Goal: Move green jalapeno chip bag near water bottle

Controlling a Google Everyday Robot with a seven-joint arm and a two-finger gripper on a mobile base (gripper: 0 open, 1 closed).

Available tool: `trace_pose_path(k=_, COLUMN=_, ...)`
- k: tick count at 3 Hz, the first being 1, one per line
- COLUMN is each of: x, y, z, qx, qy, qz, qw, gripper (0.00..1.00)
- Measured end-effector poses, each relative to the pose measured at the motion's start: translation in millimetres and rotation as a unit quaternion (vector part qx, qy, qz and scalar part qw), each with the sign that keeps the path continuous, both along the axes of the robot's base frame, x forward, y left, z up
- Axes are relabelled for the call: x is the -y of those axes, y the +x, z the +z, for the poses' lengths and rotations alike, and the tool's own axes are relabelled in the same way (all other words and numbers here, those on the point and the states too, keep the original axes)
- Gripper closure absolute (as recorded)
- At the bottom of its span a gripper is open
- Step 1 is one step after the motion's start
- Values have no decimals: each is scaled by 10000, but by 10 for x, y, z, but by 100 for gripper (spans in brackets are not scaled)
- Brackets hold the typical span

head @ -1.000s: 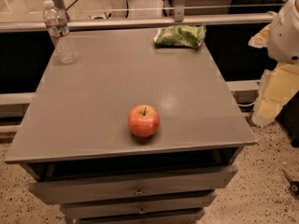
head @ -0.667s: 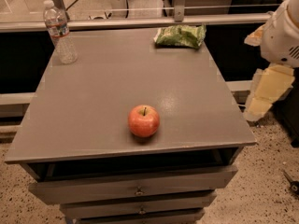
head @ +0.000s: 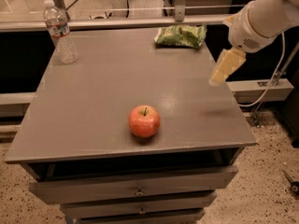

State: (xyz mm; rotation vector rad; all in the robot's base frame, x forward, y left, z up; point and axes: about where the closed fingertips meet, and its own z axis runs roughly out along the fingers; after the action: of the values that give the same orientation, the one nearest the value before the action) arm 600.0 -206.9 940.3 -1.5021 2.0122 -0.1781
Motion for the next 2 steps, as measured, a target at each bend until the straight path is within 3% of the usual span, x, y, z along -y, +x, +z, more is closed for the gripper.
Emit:
trace_pose_path(k=1, x=-41, y=702, z=45, qx=567, qy=422, qz=-131, qw=9974, gripper=0)
trace_pose_path(k=2, x=-132, y=1296, z=125, qx=963, qy=922, qz=-296, qw=9906, gripper=0)
